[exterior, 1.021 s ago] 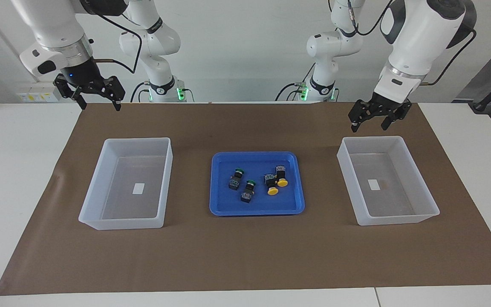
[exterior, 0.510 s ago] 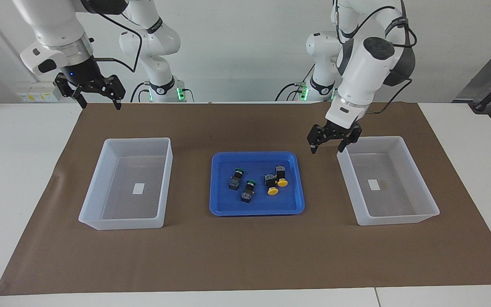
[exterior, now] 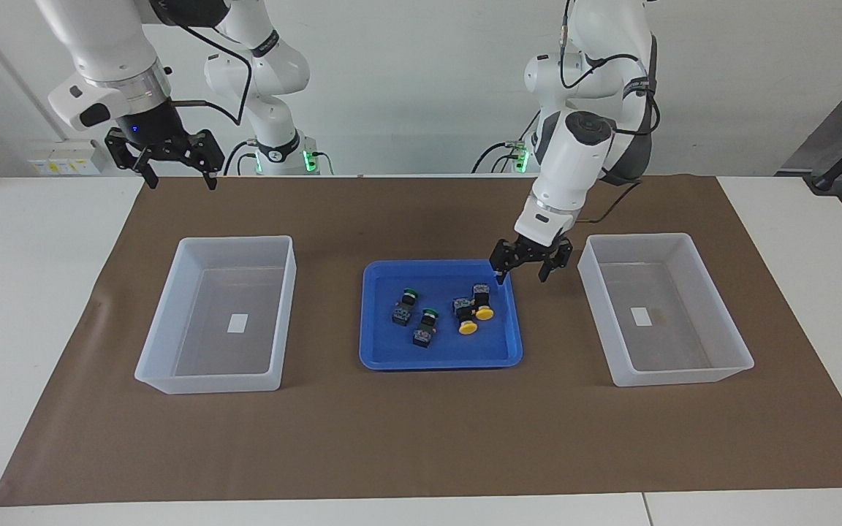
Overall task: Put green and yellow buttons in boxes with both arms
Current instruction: 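Grasp a yellow-capped button in the tray with the left gripper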
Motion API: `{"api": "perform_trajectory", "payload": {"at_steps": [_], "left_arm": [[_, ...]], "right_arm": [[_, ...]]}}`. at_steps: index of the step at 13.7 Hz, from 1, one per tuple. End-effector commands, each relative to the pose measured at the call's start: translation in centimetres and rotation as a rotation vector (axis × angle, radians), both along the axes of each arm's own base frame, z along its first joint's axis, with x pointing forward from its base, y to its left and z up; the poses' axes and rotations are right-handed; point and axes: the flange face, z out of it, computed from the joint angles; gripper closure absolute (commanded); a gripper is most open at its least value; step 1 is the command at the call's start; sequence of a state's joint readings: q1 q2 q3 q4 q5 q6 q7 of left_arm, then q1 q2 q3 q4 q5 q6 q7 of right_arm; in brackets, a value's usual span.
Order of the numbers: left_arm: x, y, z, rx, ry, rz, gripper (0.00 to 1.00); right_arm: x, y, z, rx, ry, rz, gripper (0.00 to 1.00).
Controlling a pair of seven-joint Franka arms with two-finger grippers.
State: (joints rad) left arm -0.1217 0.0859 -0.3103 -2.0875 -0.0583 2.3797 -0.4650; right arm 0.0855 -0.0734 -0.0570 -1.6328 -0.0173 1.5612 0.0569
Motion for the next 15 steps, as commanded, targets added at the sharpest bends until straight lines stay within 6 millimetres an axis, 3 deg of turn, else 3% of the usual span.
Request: {"api": "perform_trajectory", "payload": {"at_steps": [1,8,11,15], "left_arm": [[-1.2,-2.0,-2.6,-0.017,0.0,-0.01,0.0],[-2.6,-5.0,-8.3,-0.025,0.035,-0.057,0.19],[-2.4,-5.1,-9.1,-0.03,0.034,-0.06,0.29],[-2.6,-5.3,-9.9,-0.026,0.048,-0.063,0.53]], "right_arm": [[-0.8,0.2,-0.1,0.028,-0.016,-0.008,0.0],[-0.8,0.2,-0.1,0.03,-0.016,-0.008,0.0],[-0.8,0.3,0.0,0.03,-0.017,-0.007,0.0],[-0.8,0.3,-0.1,0.03,-0.016,-0.007,0.0]]}}
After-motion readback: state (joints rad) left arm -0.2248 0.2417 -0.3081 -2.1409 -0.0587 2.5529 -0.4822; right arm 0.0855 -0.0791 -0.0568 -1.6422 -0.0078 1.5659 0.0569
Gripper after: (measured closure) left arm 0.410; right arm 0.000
